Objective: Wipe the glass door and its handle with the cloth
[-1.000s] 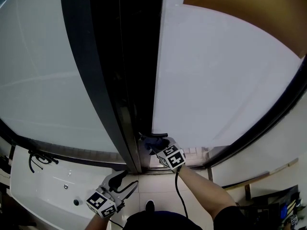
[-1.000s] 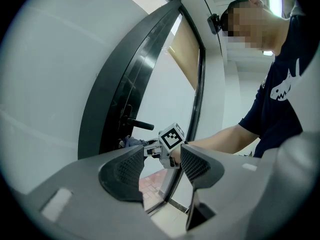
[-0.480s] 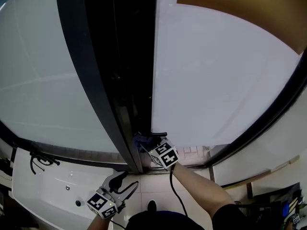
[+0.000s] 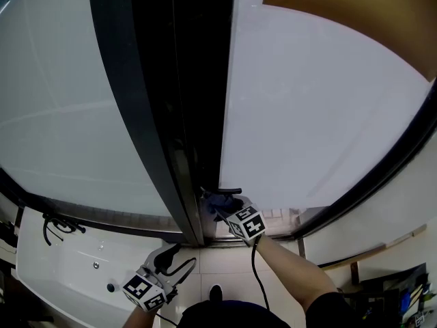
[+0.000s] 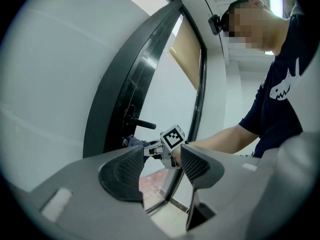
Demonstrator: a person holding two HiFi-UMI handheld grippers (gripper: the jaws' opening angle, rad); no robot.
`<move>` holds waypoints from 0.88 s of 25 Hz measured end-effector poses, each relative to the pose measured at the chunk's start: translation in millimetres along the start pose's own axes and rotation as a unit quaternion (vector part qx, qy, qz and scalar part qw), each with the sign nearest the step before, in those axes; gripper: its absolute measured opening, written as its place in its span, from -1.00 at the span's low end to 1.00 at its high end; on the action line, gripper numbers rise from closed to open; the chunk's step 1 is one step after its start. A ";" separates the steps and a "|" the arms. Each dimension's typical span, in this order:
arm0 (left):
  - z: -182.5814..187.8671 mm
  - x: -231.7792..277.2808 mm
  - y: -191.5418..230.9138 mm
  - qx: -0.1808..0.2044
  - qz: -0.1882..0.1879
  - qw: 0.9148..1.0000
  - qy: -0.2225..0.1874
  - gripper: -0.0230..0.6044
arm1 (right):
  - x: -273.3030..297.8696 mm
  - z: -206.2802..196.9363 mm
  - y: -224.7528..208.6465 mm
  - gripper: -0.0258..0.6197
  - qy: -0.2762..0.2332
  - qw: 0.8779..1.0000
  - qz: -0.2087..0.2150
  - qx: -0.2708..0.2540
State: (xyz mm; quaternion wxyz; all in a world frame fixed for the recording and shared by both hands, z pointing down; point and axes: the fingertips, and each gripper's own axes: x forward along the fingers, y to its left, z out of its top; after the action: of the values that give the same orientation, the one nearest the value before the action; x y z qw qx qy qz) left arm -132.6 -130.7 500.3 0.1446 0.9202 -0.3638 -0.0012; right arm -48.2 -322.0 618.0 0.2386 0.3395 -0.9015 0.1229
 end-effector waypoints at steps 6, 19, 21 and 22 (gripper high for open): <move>1.5 2.0 -1.5 -0.004 -0.006 1.000 0.002 -0.20 | 15.4 -39.1 21.3 -0.32 0.029 0.996 0.050 0.070; -11.6 -6.1 5.7 -0.017 0.002 1.000 0.003 -0.20 | 36.0 10.3 19.2 -0.33 -0.033 0.994 0.061 0.081; -13.2 -6.7 7.1 -0.021 0.002 1.000 0.001 -0.20 | 31.2 12.0 16.9 -0.33 -0.037 0.995 0.058 0.074; -10.6 -5.8 6.2 -0.019 0.003 1.000 0.002 -0.20 | 27.7 12.3 15.1 -0.34 -0.039 0.995 0.055 0.075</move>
State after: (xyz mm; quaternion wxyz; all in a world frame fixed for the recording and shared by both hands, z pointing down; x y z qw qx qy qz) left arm -139.9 -128.3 511.5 0.1627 0.9164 -0.3657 -0.0055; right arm -80.8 -330.9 620.8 0.1697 0.3105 -0.9159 0.1895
